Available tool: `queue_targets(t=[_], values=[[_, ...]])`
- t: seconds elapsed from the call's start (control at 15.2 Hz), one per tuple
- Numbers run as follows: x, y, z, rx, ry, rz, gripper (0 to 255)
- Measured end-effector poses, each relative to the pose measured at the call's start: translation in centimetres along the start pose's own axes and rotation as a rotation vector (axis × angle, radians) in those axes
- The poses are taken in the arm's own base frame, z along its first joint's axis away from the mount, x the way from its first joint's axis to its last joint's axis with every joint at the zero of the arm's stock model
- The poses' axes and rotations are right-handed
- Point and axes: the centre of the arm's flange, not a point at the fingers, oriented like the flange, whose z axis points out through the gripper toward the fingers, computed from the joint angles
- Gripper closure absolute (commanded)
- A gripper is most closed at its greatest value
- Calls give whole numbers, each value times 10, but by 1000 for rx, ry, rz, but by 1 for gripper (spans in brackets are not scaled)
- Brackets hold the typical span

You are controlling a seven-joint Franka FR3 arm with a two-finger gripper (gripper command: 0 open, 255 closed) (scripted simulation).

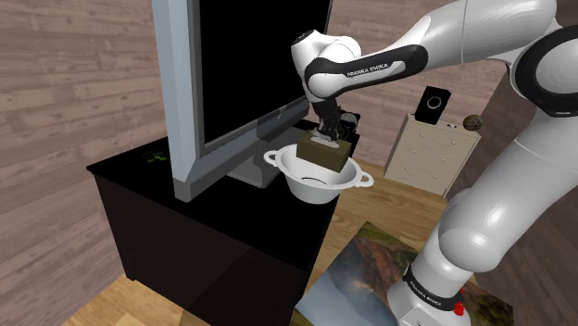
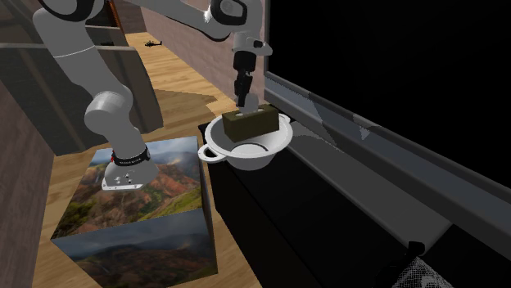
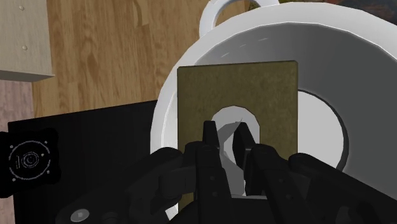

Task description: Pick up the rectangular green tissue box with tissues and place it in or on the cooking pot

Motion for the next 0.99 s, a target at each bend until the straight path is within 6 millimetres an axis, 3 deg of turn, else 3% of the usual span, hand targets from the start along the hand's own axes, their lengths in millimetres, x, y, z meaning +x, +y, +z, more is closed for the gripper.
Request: queue_targets(t=[0.33,0.4,0.79,0.99], values=[[0,0,1,0,0,0,255],[0,0,1,0,0,0,0],[0,0,1,0,0,0,0],[-1,-1,-26,0,1,0,0]])
